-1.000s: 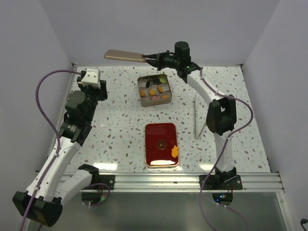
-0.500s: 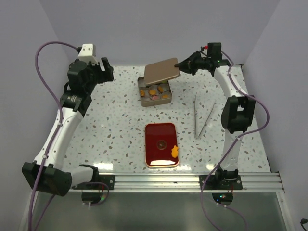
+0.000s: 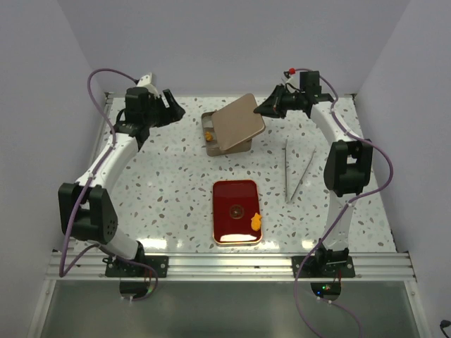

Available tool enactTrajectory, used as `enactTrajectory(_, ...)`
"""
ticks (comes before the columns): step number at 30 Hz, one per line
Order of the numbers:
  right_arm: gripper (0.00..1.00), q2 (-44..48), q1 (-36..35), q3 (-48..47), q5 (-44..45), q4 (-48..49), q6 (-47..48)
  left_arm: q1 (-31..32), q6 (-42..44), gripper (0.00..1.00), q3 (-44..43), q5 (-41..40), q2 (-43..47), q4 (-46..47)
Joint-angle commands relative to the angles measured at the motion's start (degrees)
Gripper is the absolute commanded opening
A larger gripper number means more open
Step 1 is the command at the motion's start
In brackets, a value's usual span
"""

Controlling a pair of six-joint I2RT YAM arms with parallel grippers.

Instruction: Pack the cookies

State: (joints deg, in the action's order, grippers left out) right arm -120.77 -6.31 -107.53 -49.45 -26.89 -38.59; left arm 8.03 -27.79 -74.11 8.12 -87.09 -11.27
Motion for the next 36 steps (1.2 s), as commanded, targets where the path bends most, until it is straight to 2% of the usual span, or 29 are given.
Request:
enactTrajectory(1,0.00,0.54,0.33,0.82,-2.14,12.37,-1.65,-0.39,-4.19,0.75,0.72,4.18,-4.83,9.31)
enactTrajectory(3,0.00,-0.08,0.33,2.84,-1.53,19.12,-5.61,-0.39,-6.30,0.75,1.59,6.37,-7.55,13.17)
enactTrajectory(4,0.00,-0.60,0.33,3.20,-1.53,21.25,-8.23,-0.47,-7.01,0.82,2.03,8.56,-8.35,16.94)
enactTrajectory(6,0.00,-2.36,0.42,3.55,-0.74,25.46,-10.18,-0.56,-8.07,0.85,2.83,10.24,-10.80,19.69)
enactTrajectory(11,0.00,-5.87,0.33,4.08,-0.21,28.56,-13.27,-1.26,-9.99,0.99,4.22,14.73,-15.56,25.14)
enactTrajectory(18,0.00,-9.92,0.33,8.03,0.67,35.59,-18.71,-1.26,-13.69,1.00,8.89,19.82,-19.69,37.08)
enactTrajectory(24,0.00,-12.55,0.33,9.70,0.94,40.33,-22.22,-1.27,-15.89,1.00,11.44,24.05,-23.21,43.69)
enactTrajectory(35,0.00,-17.30,0.42,10.58,2.87,46.40,-26.27,-1.26,-16.59,1.00,11.79,27.39,-26.55,47.21)
enactTrajectory(36,0.02,-17.39,0.42,10.93,3.04,46.41,-26.01,-1.26,-16.51,1.00,11.70,27.74,-26.73,47.39)
